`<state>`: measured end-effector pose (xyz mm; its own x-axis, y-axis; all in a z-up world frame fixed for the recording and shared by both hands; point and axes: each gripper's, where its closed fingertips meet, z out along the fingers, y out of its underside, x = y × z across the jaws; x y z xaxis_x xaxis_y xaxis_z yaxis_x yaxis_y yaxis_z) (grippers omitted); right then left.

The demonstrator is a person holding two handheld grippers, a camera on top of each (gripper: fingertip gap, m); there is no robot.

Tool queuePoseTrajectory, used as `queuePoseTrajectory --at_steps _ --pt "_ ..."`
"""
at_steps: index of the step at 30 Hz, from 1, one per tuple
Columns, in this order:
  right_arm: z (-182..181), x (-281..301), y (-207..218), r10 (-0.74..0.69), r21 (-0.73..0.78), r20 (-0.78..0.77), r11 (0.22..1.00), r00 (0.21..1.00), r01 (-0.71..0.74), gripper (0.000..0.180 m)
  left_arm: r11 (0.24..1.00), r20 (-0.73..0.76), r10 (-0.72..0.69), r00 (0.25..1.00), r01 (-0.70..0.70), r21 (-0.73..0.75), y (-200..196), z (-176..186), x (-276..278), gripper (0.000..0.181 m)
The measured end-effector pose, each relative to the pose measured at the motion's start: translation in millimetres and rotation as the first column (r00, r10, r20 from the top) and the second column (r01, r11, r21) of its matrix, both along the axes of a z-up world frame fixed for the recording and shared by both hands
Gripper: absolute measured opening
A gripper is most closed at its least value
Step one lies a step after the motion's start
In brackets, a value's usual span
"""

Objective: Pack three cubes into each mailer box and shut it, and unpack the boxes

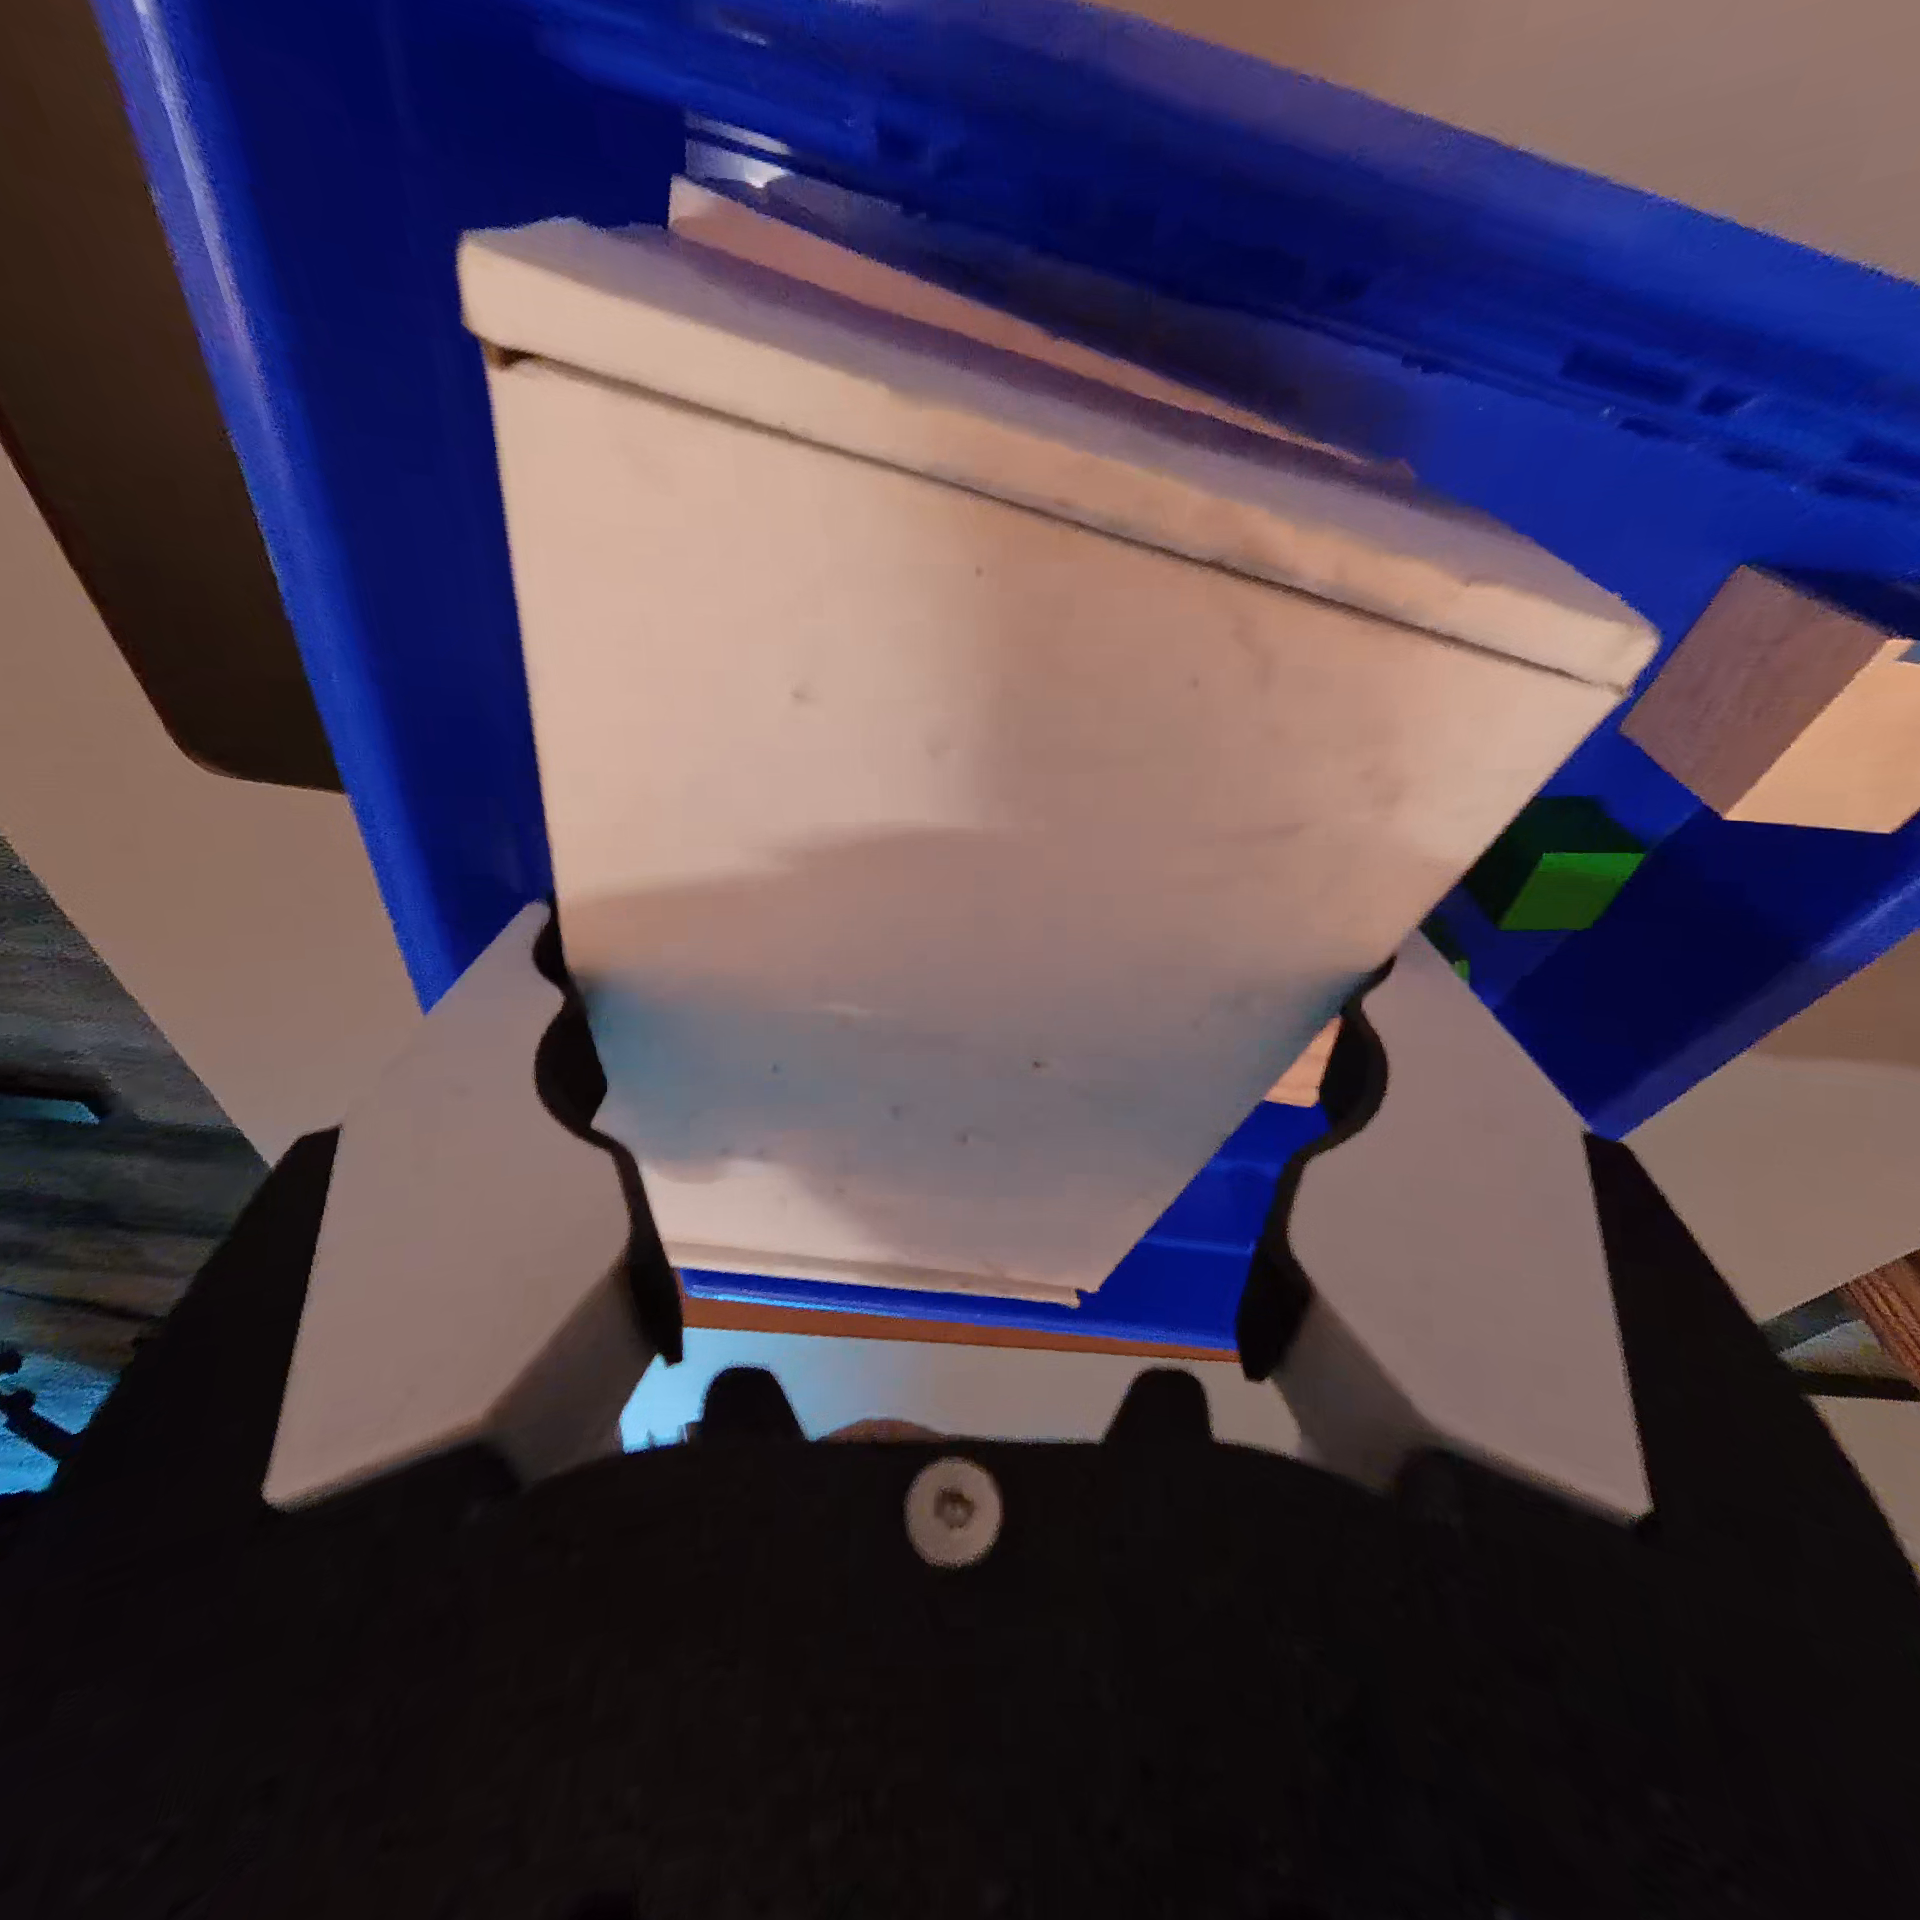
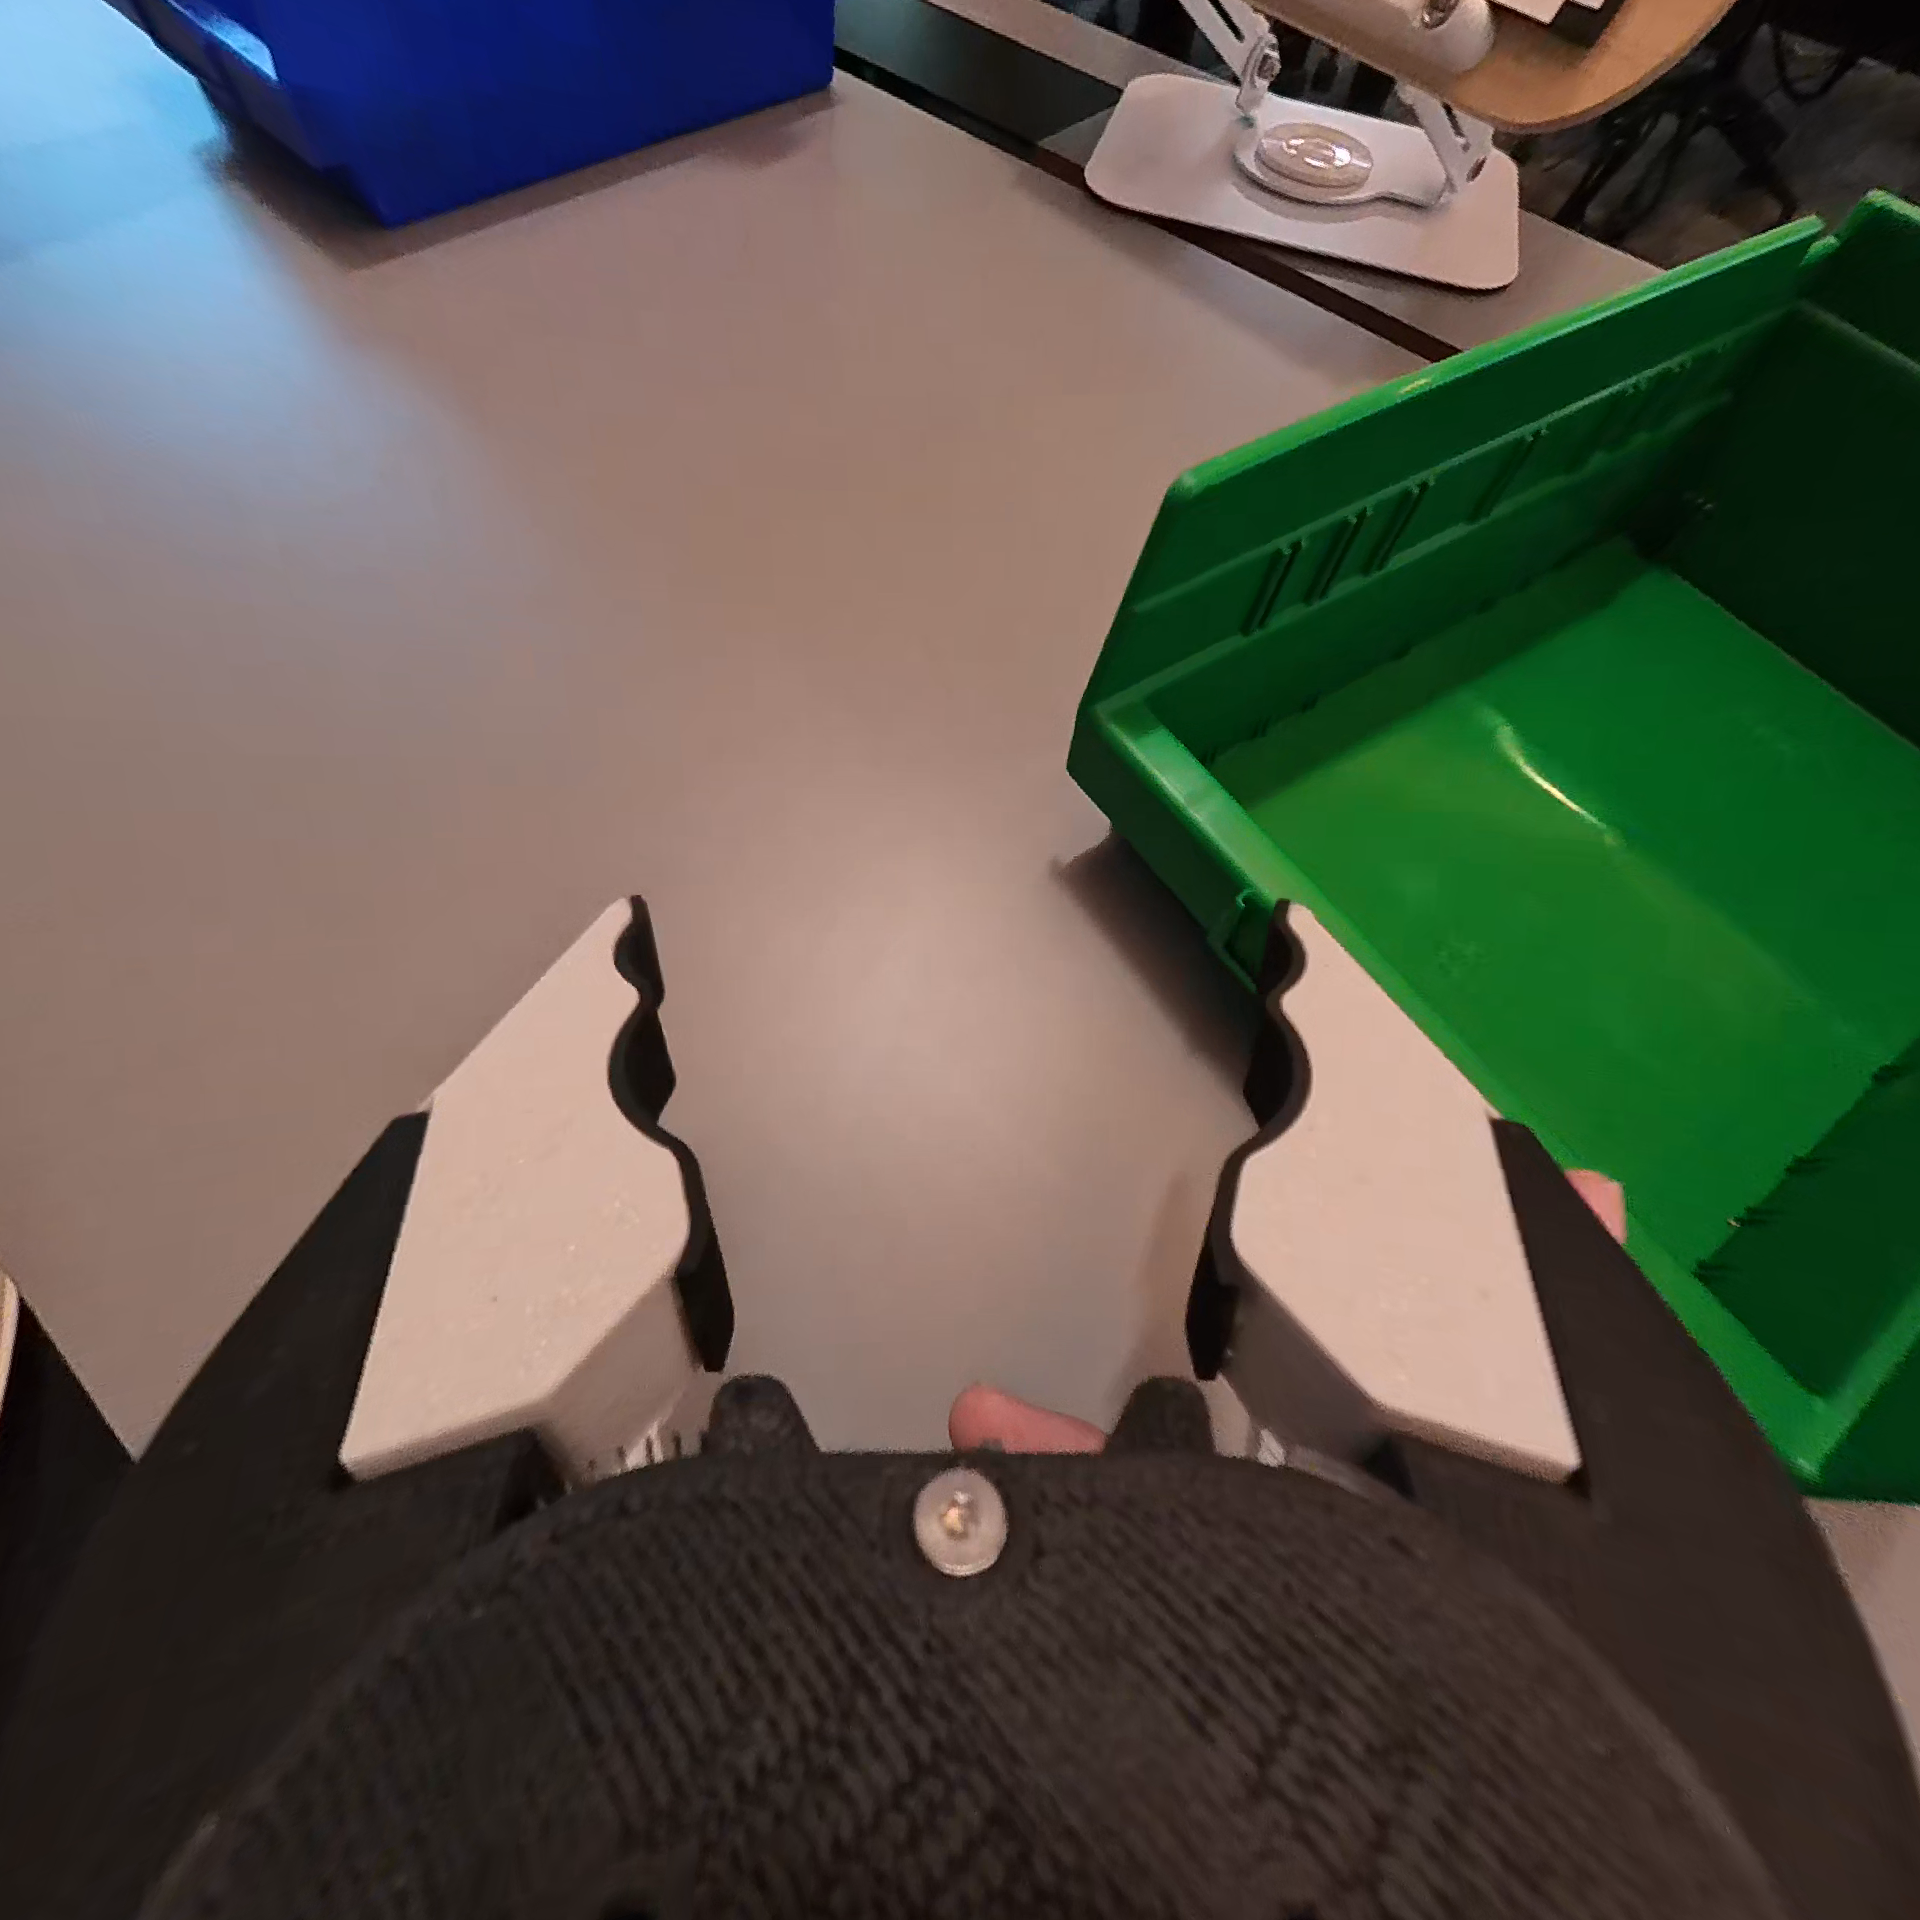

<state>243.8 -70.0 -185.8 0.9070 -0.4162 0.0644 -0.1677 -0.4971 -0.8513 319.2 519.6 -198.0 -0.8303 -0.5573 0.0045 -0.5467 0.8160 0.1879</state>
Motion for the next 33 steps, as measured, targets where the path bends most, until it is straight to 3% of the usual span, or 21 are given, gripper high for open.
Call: queuePoseTrajectory --at_steps 1,9,15,20,23,28,33 --pt "0.6 0.3 -1.3 -0.006 -0.001 0.003 1.000 1.000 0.006 0.113 1.000 0.000 -0.001 1.000 0.001 0.005 0.2 0.1 0.0 0.140" --pt "14.1 0.8 -7.3 -0.027 0.004 0.047 1.000 0.999 0.027 0.111 0.997 0.029 -0.034 0.999 0.032 0.068 2.5 14.4 -3.3 0.137" --pt "35.7 0.3 -22.7 -0.077 0.049 0.096 0.996 0.992 0.072 0.108 0.998 0.136 0.004 0.991 -0.013 0.063 -14.4 78.4 -9.1 0.136" --pt "32.0 9.3 -35.3 -0.125 -0.017 0.166 0.991 0.978 0.130 0.104 1.000 0.234 0.000 0.972 -0.001 0.003 -81.8 150.1 -18.5 0.136" --pt "22.8 39.4 -61.4 -0.278 -0.107 0.309 0.940 0.910 0.323 0.086 0.999 0.250 -0.003 0.968 -0.006 0.034 -142.2 170.0 -31.8 0.137" --pt "11.4 82.0 -139.3 -0.530 -0.152 0.444 0.750 0.723 0.643 0.073 0.995 0.168 -0.101 0.981 0.094 0.044 -263.5 137.3 -73.5 0.137" --pt "-5.6 99.0 -167.2 -0.659 -0.062 0.330 0.699 0.676 0.712 0.074 0.988 0.119 -0.138 0.983 0.129 0.079 -341.2 56.1 -99.5 0.137"
